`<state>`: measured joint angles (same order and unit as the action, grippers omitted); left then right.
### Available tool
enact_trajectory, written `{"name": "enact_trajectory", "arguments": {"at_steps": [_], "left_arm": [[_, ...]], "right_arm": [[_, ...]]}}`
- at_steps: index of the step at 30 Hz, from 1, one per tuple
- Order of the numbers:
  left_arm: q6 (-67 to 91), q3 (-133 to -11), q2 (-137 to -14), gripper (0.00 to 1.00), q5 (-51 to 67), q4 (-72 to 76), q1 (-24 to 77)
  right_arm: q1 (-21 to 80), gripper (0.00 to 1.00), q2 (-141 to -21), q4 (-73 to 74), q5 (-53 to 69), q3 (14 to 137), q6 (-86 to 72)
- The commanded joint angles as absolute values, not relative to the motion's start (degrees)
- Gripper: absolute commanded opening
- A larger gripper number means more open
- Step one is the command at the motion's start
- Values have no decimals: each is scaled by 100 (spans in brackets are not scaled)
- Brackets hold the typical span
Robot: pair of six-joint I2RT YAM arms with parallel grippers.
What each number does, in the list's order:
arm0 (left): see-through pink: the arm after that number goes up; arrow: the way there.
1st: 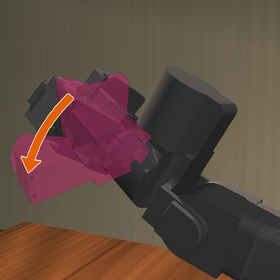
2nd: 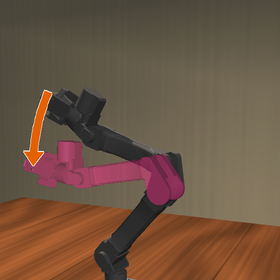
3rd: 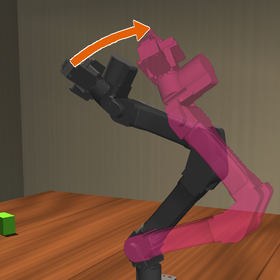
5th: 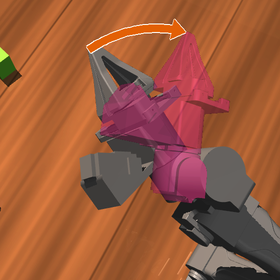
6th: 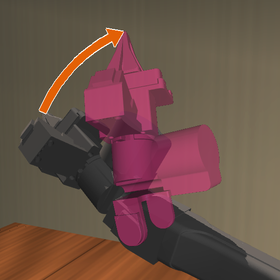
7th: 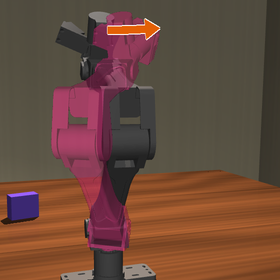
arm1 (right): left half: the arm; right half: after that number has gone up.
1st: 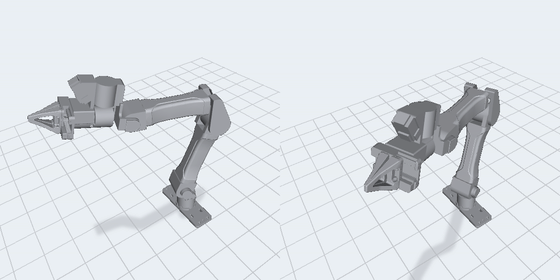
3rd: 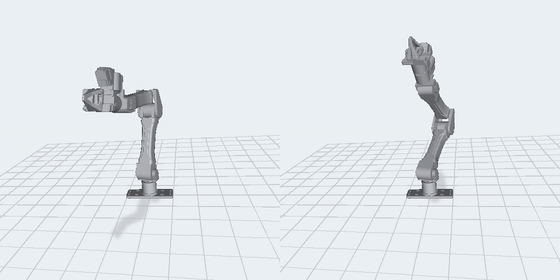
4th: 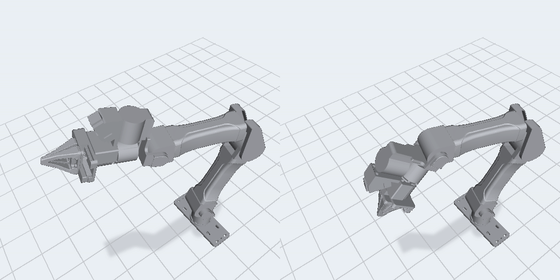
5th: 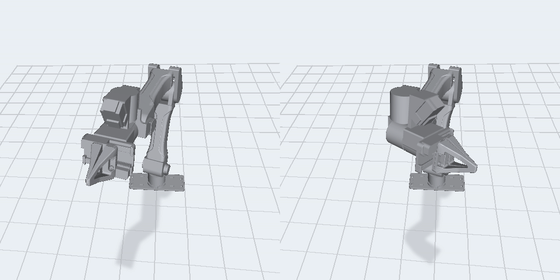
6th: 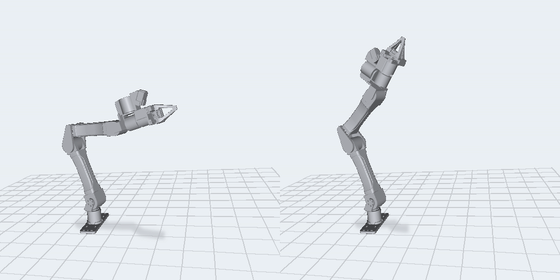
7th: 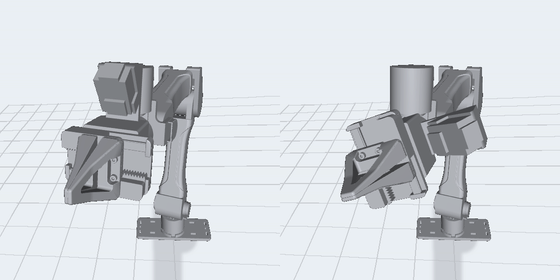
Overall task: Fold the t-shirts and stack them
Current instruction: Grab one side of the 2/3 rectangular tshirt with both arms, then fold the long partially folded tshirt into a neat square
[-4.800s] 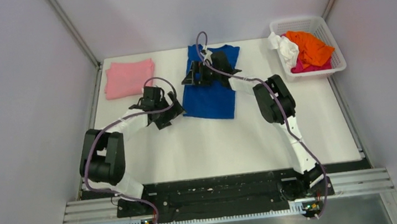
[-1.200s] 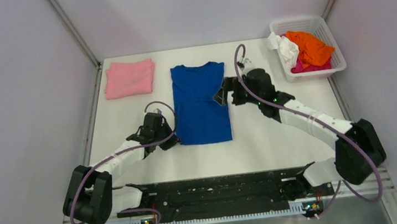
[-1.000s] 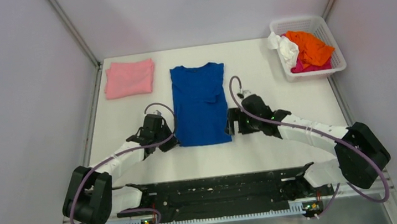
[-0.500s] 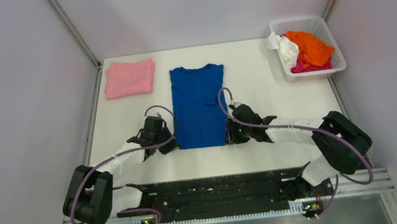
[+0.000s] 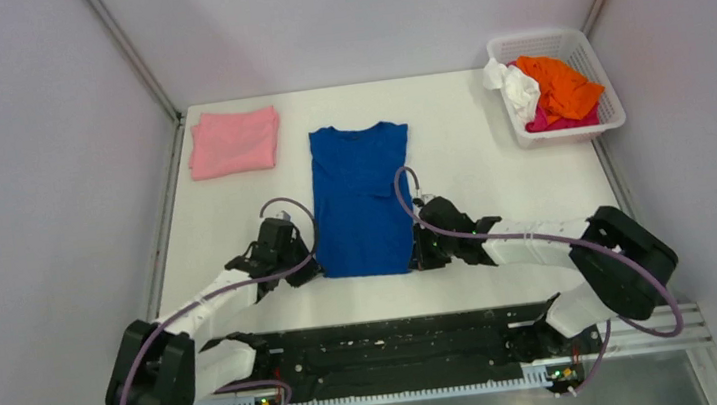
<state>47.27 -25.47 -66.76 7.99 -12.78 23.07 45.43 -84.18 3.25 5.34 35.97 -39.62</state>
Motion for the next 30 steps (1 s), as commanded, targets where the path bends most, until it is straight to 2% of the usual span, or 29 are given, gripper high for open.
{"name": "enact_trajectory", "arguments": {"at_steps": [1, 7, 10, 13, 17, 21, 30], "left_arm": [[4869, -2466, -5802, 0, 709, -2007, 2686], [5150, -2943, -4131, 0, 407, -3546, 3268], [5147, -3315, -3631, 0, 390, -3781, 3278], [4999, -3794, -3551, 0, 97, -3638, 3284], [4776, -4190, -3984, 0, -582, -2849, 3271], [4463, -4899, -4889, 0, -1205, -2674, 3216], [3879, -6248, -7159, 0, -473, -1933, 2404]], "right_arm": [[4791, 0, -7538, 684, 1039, 3384, -3917], [4922, 0, -5910, 1644, 1713, 3438, -3938], [4911, 0, -5408, 2015, 1678, 3858, -3770], [4729, 0, -5391, 2293, 1560, 4318, -3535], [4165, 0, -5647, 2315, 1544, 4733, -3247], [3452, 0, -5925, 2258, 1674, 5053, -3054], [2273, 0, -6737, 1444, 2565, 5066, -3152]]}}
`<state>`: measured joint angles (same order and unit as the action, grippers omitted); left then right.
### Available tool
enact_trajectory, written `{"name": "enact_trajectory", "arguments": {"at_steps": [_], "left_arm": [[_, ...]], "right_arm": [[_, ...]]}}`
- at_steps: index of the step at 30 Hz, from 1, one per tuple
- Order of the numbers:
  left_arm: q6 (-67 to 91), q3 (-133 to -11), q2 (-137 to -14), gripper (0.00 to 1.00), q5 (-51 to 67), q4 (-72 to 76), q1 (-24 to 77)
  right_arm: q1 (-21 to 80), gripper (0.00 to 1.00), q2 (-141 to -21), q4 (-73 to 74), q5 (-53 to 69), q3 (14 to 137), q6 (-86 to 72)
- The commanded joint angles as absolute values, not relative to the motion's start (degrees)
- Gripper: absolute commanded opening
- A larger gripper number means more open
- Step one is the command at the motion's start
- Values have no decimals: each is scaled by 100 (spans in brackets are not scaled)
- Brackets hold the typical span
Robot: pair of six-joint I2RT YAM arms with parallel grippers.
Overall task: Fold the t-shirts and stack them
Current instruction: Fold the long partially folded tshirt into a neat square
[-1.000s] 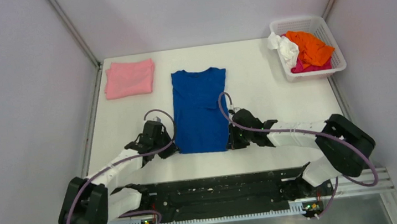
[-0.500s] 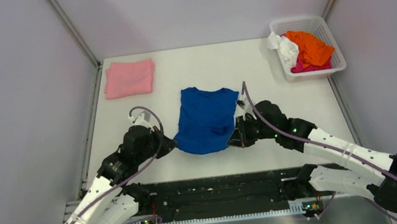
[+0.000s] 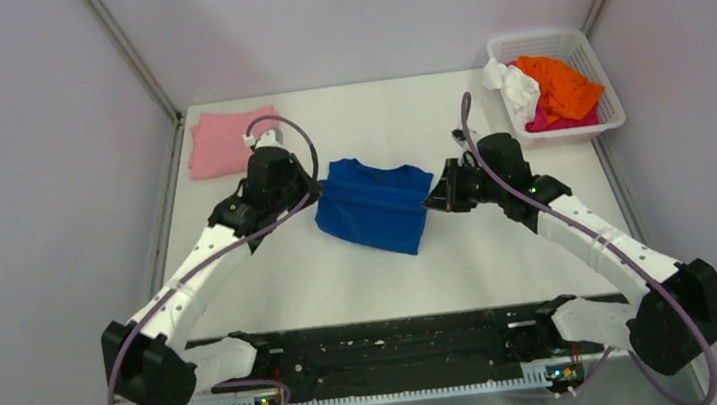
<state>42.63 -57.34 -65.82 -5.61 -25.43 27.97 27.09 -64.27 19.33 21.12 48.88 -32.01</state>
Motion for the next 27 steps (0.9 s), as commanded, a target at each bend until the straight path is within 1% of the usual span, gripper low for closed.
{"name": "enact_trajectory", "arguments": {"at_steps": [1, 5, 10, 18, 24, 26, 27], "left_arm": [[3827, -6375, -7366, 0, -437, -1882, 2347], [3689, -6847, -8182, 0, -290, -1744, 2160], [3579, -7498, -9168, 0, -119, -1617, 1941], [3485, -8430, -10744, 0, 225, -1507, 1764], [3432, -9329, -11788, 0, 450, -1497, 1711], [3445, -9544, -12032, 0, 403, -1582, 1704], [3449, -9638, -12112, 0, 387, -1653, 1692]], "right_arm": [[2174, 0, -6848, 1310, 2654, 5051, -3167], [1853, 0, -7401, 816, 2891, 5053, -3245], [1558, 0, -8152, -187, 3095, 5057, -3523], [1316, 0, -9610, -737, 3089, 5558, -3444], [1172, 1, -10471, -950, 2907, 6029, -3409], [1120, 15, -10789, -988, 2920, 6333, -3404], [1108, 24, -10927, -918, 2925, 6503, -3368]]}}
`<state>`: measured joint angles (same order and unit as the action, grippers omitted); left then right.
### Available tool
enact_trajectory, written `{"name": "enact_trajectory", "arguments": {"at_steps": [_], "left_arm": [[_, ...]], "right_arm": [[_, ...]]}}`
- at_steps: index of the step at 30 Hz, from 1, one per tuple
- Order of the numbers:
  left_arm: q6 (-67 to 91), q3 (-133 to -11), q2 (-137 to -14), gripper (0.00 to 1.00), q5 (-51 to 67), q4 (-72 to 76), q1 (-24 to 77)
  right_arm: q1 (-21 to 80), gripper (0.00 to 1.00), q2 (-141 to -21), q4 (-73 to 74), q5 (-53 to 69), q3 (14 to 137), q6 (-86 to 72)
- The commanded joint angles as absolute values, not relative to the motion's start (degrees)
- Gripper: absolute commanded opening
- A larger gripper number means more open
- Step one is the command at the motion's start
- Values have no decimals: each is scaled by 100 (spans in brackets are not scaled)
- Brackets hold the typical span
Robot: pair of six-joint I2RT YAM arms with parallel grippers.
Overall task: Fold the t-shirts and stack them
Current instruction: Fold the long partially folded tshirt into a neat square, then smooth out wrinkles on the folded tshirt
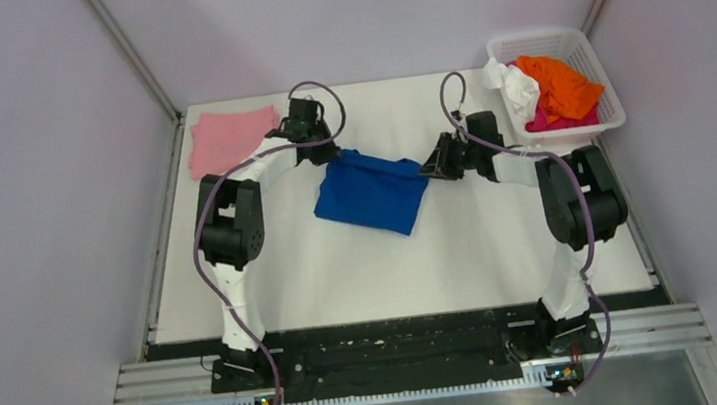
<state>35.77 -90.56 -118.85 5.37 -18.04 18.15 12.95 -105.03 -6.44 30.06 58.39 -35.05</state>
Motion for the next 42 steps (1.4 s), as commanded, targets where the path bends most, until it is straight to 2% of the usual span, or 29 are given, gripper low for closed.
{"name": "enact_trajectory", "arguments": {"at_steps": [1, 2, 6, 7, 8, 11, 13, 17, 20, 24, 33, 38, 42], "left_arm": [[3453, -9743, -12176, 2, 368, -1740, 1679], [3450, -9831, -12210, 11, 343, -1815, 1667], [3385, -9861, -11982, 57, 265, -1876, 1652], [3395, -9840, -11874, 87, 267, -1896, 1648], [3429, -9817, -11749, 97, 283, -1932, 1652], [3523, -9468, -11219, 99, 464, -1904, 1692], [3585, -9062, -10880, 99, 745, -1727, 1720], [3811, -8186, -10458, 99, 1511, -1150, 1825], [3953, -7911, -10550, 99, 1756, -1028, 1863], [3936, -7935, -10936, 99, 2062, -1311, 1850], [3853, -7734, -11376, 99, 1790, -1379, 1802], [3922, -6828, -11072, 99, 1983, -1198, 1858], [4045, -5774, -10284, 99, 1947, -1200, 2206]], "right_arm": [[1093, 36, -11030, -834, 2908, 6639, -3328], [1090, 45, -11078, -762, 2864, 6752, -3289], [1107, 66, -10904, -496, 2575, 6960, -3133], [1100, 71, -10798, -412, 2507, 6952, -3091], [1110, 78, -10626, -337, 2450, 6903, -3067], [1207, 93, -10158, -366, 2410, 6589, -3047], [1425, 97, -9897, -261, 2369, 6441, -2938], [1880, 98, -9611, -525, 2508, 6087, -3084], [2118, 99, -9826, -958, 2835, 6053, -3350], [2251, 99, -10415, -1029, 2927, 6582, -3352], [2158, 99, -12085, -612, 2478, 7947, -3293], [2259, 99, -11823, -1259, 2973, 6945, -3647], [2419, 99, -11032, -1371, 2985, 6075, -3611]]}}
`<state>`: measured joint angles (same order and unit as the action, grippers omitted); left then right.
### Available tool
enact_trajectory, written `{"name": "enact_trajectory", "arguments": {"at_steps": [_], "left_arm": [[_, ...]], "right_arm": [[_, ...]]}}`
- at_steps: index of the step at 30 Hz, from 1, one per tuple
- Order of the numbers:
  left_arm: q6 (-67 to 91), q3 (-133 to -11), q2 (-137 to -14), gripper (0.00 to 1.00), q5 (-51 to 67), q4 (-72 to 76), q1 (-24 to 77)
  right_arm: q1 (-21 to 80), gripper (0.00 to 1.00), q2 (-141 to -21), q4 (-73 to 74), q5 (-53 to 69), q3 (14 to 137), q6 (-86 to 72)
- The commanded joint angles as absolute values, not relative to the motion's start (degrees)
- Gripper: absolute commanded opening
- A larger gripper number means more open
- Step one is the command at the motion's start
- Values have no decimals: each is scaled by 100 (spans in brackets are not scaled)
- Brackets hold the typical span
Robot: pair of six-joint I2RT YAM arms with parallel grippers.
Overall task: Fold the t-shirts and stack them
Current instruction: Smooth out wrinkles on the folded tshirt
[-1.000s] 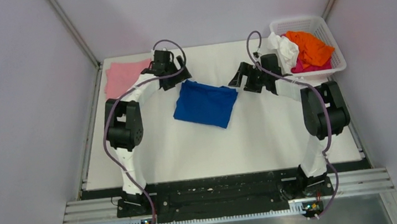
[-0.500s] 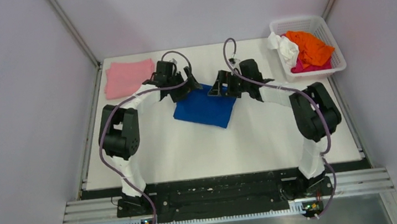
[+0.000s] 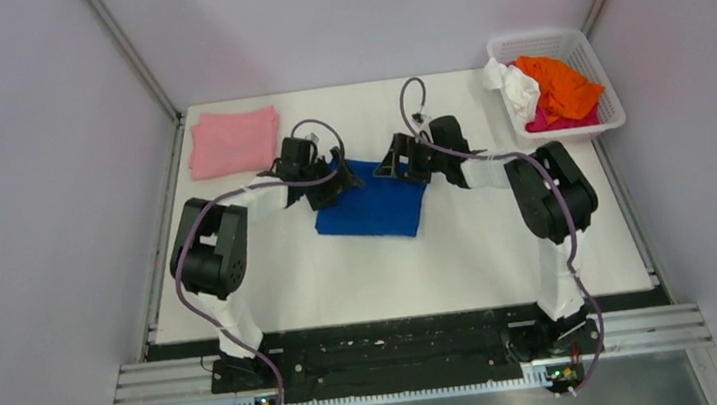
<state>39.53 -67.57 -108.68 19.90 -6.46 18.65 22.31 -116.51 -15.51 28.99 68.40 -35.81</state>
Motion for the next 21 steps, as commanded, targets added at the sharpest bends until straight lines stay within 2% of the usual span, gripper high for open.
{"name": "enact_trajectory", "arguments": {"at_steps": [1, 5, 11, 16, 21], "left_arm": [[4073, -5471, -9949, 99, 1845, -1233, 2361], [4169, -5190, -9133, 99, 1441, -1428, 2819], [4195, -5721, -8877, 99, 1255, -1285, 2836], [4091, -6193, -9362, 99, 1156, -1174, 2775], [4114, -6628, -10185, 99, 768, -1170, 2602]], "right_arm": [[2462, 99, -10792, -1352, 2969, 5895, -3551], [2523, 99, -9890, -1286, 2763, 5475, -3421], [2580, 99, -8710, -878, 2724, 5176, -3380], [2776, 99, -7912, -1058, 2926, 4364, -3803], [2943, 99, -7833, -1322, 2989, 3699, -4085]]}}
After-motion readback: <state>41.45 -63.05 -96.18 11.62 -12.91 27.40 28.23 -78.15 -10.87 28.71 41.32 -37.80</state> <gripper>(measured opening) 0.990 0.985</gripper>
